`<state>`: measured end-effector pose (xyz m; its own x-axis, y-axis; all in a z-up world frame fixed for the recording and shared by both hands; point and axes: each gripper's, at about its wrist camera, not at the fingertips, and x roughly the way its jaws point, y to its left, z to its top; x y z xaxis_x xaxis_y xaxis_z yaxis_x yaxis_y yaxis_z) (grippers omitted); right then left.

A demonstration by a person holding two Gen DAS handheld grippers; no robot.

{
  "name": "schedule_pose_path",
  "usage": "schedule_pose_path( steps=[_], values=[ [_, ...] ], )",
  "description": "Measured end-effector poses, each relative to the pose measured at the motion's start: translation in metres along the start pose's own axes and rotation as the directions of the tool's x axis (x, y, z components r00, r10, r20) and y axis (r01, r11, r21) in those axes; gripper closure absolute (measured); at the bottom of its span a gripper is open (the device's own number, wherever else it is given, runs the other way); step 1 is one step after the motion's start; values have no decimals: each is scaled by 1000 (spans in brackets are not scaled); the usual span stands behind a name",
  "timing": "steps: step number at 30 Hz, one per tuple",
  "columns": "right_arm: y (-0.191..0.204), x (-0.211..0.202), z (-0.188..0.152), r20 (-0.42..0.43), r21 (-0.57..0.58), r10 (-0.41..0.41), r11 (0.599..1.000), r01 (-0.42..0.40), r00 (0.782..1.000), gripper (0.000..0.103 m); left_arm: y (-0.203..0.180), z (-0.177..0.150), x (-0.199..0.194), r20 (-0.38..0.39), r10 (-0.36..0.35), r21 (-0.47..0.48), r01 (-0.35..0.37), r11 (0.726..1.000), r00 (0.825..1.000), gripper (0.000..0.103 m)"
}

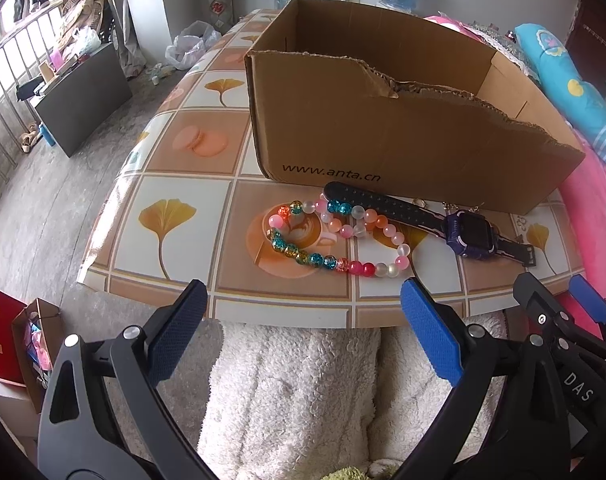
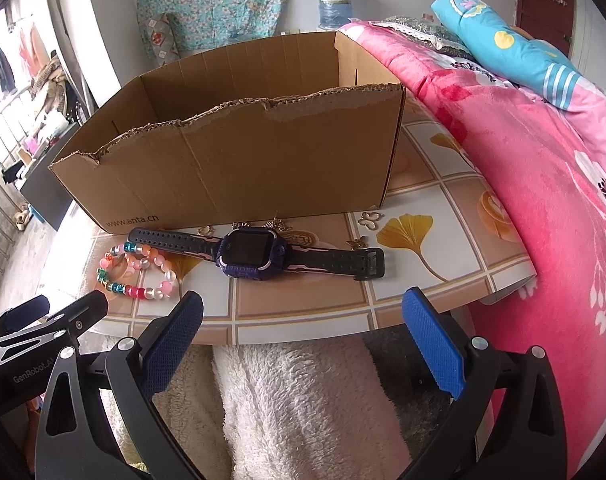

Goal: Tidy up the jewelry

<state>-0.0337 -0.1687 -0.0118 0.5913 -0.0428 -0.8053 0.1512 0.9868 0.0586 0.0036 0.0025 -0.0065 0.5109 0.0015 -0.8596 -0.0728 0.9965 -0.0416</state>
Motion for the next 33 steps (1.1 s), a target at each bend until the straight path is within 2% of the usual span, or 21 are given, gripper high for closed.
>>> schedule_pose_path(
  steps=[8, 13, 33],
  values=[
    [-2, -9, -1, 23, 6, 16, 1000, -16, 1000, 6, 4, -4, -10, 18, 18, -13, -18, 1000, 1000, 9],
    [-5, -19, -2, 50, 2, -6, 1000, 6, 999, 6, 5, -8, -12, 16, 7, -16, -7, 1000, 1000, 9],
    [-8, -7, 2, 27, 2, -24, 1000, 24, 999, 6, 3, 0, -3, -3, 18, -10, -18, 1000, 1000, 9]
  ],
)
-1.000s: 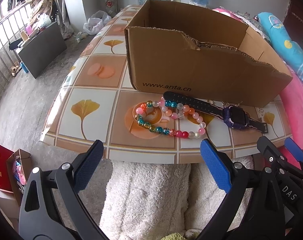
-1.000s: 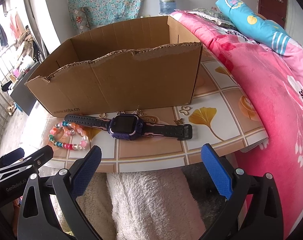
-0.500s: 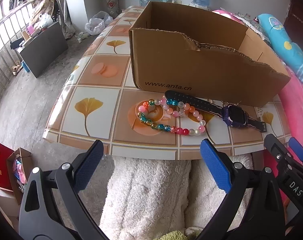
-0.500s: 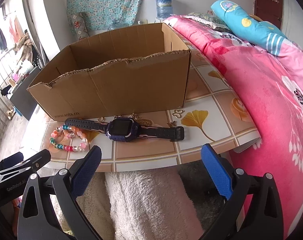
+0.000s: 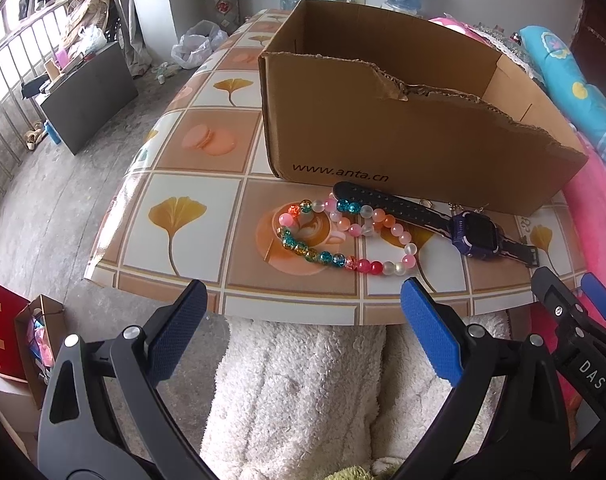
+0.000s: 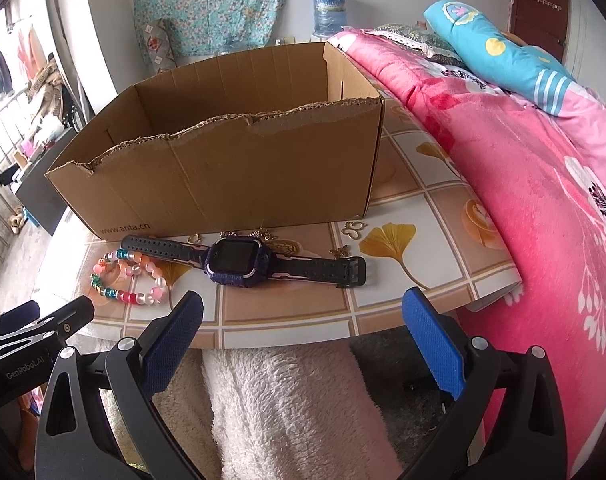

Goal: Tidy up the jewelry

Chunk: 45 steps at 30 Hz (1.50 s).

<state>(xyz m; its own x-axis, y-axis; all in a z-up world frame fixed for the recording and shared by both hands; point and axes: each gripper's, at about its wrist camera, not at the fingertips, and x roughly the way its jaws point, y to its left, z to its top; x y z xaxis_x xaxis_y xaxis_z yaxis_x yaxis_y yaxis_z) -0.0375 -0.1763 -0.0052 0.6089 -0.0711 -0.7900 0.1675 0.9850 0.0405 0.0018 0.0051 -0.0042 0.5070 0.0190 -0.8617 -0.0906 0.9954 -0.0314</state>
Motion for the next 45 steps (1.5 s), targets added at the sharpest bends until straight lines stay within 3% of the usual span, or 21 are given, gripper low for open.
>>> schedule_pose_path(
  steps=[5, 15, 19, 23, 25, 27, 28, 31, 35, 36, 38, 41, 45],
  values=[
    [-1, 5, 3, -3, -5, 9, 1000, -9, 1000, 6, 2, 0, 9, -7, 6, 5, -6, 1000, 1000, 9],
    [11, 12, 14, 39, -85, 105, 991, -101, 994, 6, 31, 0, 23, 15, -34, 2, 34, 999, 999, 9],
    [19, 18, 16, 46, -131, 146, 982, -139, 988, 17, 39, 3, 23, 74, -62, 21, 61, 998, 995, 9],
    [24, 25, 18, 36, -156, 189, 971, -182, 981, 28, 46, 8, 19, 158, -216, 41, 213, 976, 963, 9],
    [26, 25, 18, 32, -162, 249, 957, -240, 968, 39, 47, 13, 21, 166, -238, 21, 238, 971, 957, 9],
    [29, 23, 18, 31, -166, 305, 940, -296, 952, 40, 50, 19, 24, 158, -277, 7, 279, 960, 948, 9],
    [31, 23, 18, 23, -170, 334, 930, -325, 942, 46, 53, 21, 27, 151, -297, -3, 301, 954, 943, 9],
    [46, 27, 12, -27, -182, 425, 888, -423, 905, 57, 58, 28, 33, 156, -273, -28, 281, 959, 949, 9],
    [66, 38, 6, -90, -200, 453, 864, -462, 887, 70, 54, 27, 29, 176, -204, 44, 200, 979, 963, 9],
    [69, 41, 6, -101, -197, 453, 864, -464, 886, 73, 51, 27, 30, 174, -194, 68, 185, 980, 965, 13],
    [72, 48, 8, -120, -191, 447, 866, -463, 886, 76, 47, 26, 32, 154, -187, 108, 172, 979, 970, 32],
    [75, 59, 9, -145, -186, 432, 872, -453, 890, 80, 43, 26, 40, 111, -176, 142, 160, 977, 978, 50],
    [81, 68, 12, -166, -191, 420, 874, -447, 892, 83, 38, 27, 49, 69, -165, 181, 150, 972, 984, 68]
  ],
)
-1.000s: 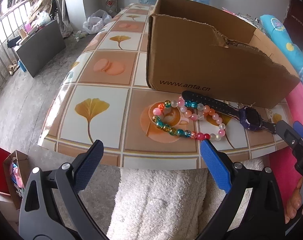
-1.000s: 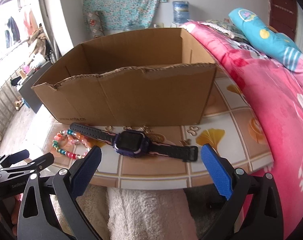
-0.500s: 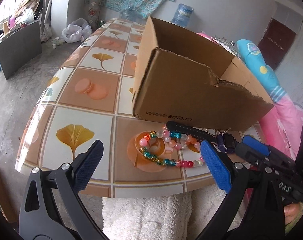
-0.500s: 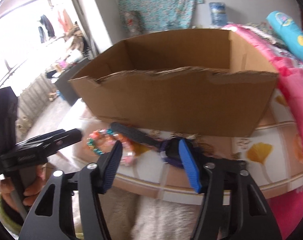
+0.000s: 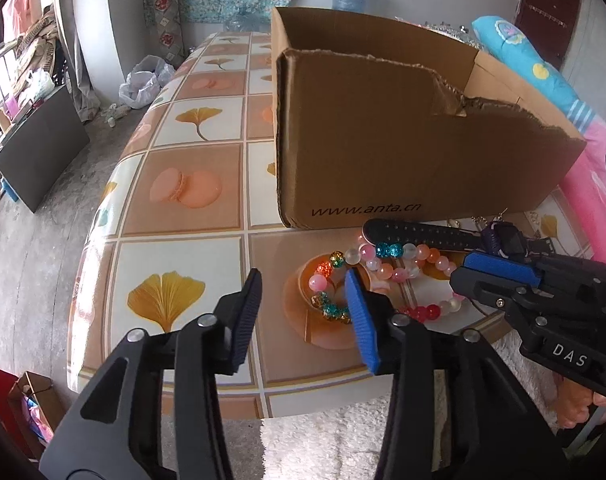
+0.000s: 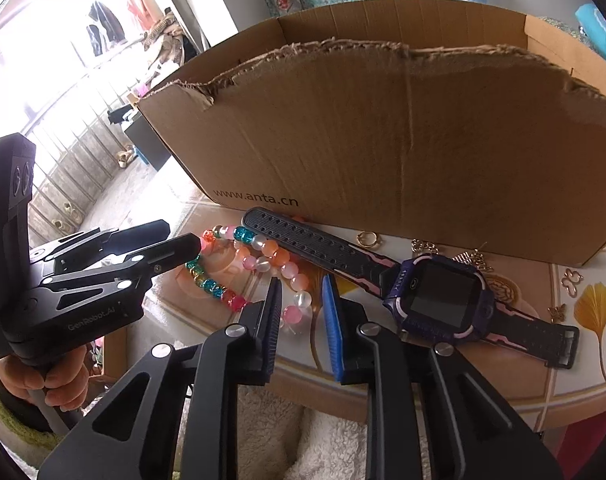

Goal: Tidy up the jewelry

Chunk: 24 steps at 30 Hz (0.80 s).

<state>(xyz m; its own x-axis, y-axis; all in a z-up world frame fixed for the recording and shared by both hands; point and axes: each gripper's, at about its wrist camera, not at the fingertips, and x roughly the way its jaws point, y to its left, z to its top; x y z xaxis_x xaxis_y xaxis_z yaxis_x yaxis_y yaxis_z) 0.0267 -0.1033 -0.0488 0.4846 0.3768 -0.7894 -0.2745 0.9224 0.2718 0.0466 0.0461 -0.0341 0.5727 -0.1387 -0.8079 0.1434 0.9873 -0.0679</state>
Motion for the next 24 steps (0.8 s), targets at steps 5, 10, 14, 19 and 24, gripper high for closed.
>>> schedule_pose_path(
  steps=[5, 10, 14, 19, 24],
  values=[
    [6, 14, 9, -15, -12, 0, 1000, 0, 1000, 87, -2, 4, 12, -54, -11, 32, 12, 999, 998, 82],
    [12, 18, 13, -16, -39, -2, 999, 2, 1000, 91, -9, 6, 16, -60, 20, 85, -15, 996, 998, 84],
    [9, 21, 13, -16, -42, -2, 999, 1, 1000, 93, -16, 5, 17, -62, 37, 122, -29, 992, 997, 84],
    [5, 20, 10, -11, -46, 5, 999, -5, 1000, 93, -19, 6, 17, -53, 46, 115, -40, 993, 998, 94],
    [3, 9, 9, 17, -33, 23, 999, -23, 1000, 93, -23, 5, 11, -44, 43, 103, -38, 994, 998, 94]
  ],
)
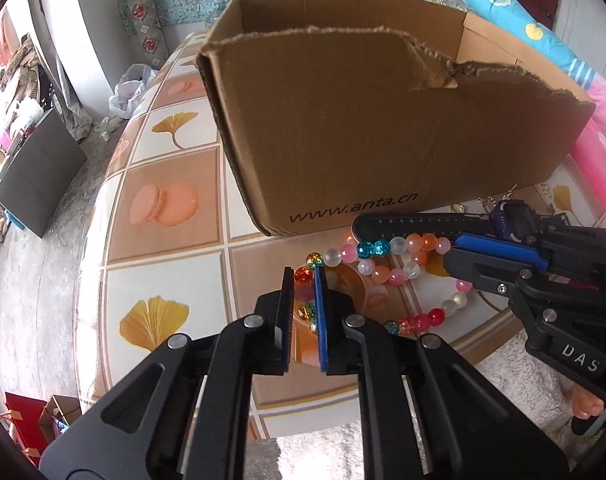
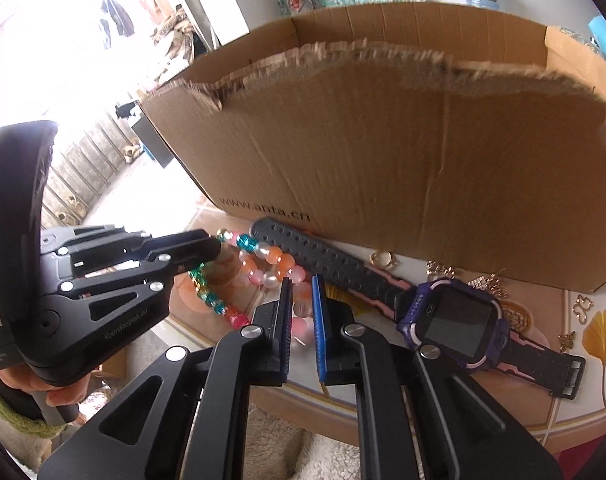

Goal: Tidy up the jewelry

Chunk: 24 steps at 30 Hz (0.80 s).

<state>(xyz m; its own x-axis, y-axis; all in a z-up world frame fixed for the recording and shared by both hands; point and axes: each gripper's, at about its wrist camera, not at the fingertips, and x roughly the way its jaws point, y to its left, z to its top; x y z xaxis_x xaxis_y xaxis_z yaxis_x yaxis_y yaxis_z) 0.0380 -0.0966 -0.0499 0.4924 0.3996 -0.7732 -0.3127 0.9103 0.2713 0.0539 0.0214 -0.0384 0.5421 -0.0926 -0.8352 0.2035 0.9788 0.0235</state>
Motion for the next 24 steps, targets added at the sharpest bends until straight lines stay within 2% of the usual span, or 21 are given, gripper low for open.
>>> schedule_pose_path(
  steps=[3, 9, 15, 18, 20, 23, 24],
  values=[
    [-1, -13, -1, 27, 2, 8, 1000, -8, 1000, 93, -4, 0, -14, 23, -19, -6, 20, 1000, 1000, 94],
    [6, -46, -4, 94, -10, 29, 1000, -28, 995, 93, -19, -4, -58, 116, -35, 19, 33, 999, 993, 94],
    [15, -100, 8, 193, -53, 69, 997, -60, 979, 93, -28, 11, -114, 231, -72, 46, 63, 997, 970, 94],
    [20, -128, 32, 253, -106, 94, 992, -69, 963, 93, -30, 36, -139, 292, -73, 81, 52, 995, 954, 94],
    [20, -141, 60, 283, -143, 105, 987, -66, 953, 93, -30, 59, -146, 315, -60, 89, 34, 995, 947, 94],
    [10, -140, 105, 273, -151, 130, 984, -91, 953, 93, -23, 102, -143, 333, -64, 90, 35, 995, 941, 94],
    [4, -135, 118, 259, -144, 130, 985, -94, 957, 93, -21, 118, -137, 321, -66, 86, 41, 995, 945, 94]
  ],
)
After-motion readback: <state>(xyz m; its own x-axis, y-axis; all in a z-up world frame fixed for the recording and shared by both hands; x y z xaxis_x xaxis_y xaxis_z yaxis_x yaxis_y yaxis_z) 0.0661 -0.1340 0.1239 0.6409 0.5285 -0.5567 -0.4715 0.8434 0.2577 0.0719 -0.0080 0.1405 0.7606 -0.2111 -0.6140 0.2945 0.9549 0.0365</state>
